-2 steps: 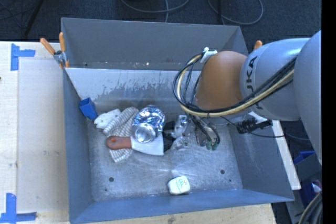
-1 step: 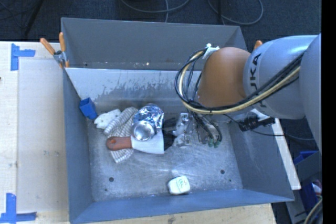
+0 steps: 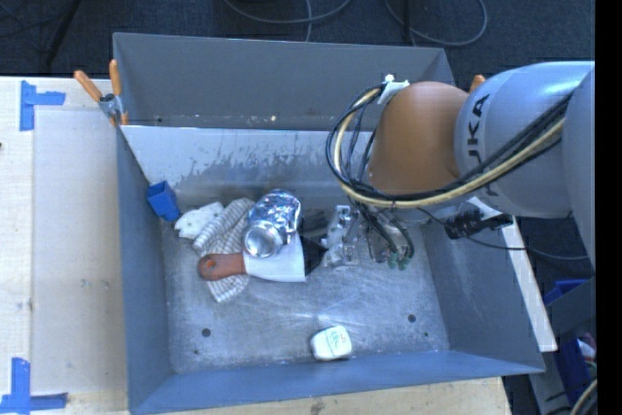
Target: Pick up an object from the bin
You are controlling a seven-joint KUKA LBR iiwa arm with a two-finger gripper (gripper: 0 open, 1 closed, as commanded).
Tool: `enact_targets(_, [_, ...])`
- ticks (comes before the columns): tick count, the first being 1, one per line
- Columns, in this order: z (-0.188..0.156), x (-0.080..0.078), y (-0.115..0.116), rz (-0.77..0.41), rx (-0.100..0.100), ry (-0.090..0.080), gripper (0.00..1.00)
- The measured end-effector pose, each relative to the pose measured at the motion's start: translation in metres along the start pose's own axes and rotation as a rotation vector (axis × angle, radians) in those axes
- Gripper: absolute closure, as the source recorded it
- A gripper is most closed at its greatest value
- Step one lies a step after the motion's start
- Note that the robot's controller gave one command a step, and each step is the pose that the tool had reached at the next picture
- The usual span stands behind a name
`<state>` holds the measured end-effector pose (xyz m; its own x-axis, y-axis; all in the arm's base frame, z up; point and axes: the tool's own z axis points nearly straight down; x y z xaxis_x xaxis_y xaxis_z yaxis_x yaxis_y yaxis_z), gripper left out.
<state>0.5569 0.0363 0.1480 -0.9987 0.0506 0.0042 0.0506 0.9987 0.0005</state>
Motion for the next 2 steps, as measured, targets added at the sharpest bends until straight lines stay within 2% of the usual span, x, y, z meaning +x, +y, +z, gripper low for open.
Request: enact_targets(2, [-0.01, 0.0, 0.0, 0.0, 0.0, 0.0, 1.0])
